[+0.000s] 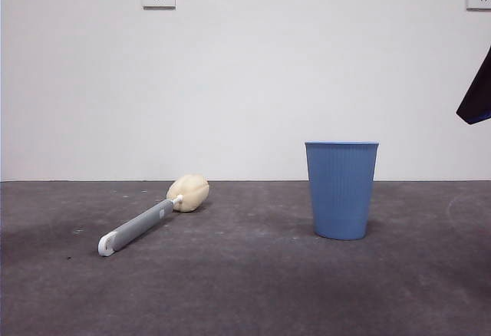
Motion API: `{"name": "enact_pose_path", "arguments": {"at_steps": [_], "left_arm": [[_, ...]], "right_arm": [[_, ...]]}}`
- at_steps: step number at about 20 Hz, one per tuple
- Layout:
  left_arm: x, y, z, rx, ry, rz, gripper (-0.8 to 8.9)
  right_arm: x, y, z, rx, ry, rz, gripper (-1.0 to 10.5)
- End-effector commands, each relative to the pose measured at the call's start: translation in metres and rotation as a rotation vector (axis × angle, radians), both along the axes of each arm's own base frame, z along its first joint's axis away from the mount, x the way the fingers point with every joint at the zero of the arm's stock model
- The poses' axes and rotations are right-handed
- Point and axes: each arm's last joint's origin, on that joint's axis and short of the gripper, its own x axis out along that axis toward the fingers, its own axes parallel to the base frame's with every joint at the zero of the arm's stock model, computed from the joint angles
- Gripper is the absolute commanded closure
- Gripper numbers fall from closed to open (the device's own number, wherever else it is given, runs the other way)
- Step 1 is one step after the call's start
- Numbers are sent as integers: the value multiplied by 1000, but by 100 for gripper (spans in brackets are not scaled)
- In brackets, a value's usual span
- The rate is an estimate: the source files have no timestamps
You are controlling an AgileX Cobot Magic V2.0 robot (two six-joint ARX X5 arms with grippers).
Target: Pick up the cup brush,pick up the cup,insert the brush into the cup,clean the cup,put the cup brush back,put the cup back to the fixed position on the table
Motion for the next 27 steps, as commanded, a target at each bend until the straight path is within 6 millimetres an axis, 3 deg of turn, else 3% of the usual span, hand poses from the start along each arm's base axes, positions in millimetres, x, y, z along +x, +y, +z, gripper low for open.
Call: {"name": "enact_pose_path", "arguments": {"at_steps": [1, 8, 12, 18, 27], "left_arm": [[-11, 16, -30, 8, -124, 114, 817], [-32, 30, -133, -11, -84, 242, 817], [-33, 32, -163, -43, -35, 264, 817], [-36, 33, -182, -24, 123, 278, 817], [-36, 33, -181, -28, 118, 277, 817]], "right_arm": [[0, 0, 1, 7, -2, -8, 946], [0, 0, 1, 7, -2, -8, 945], [0, 0, 1, 7, -2, -8, 945], [0, 0, 1, 7, -2, -8, 945], [0, 0, 1, 7, -2, -8, 946]]}}
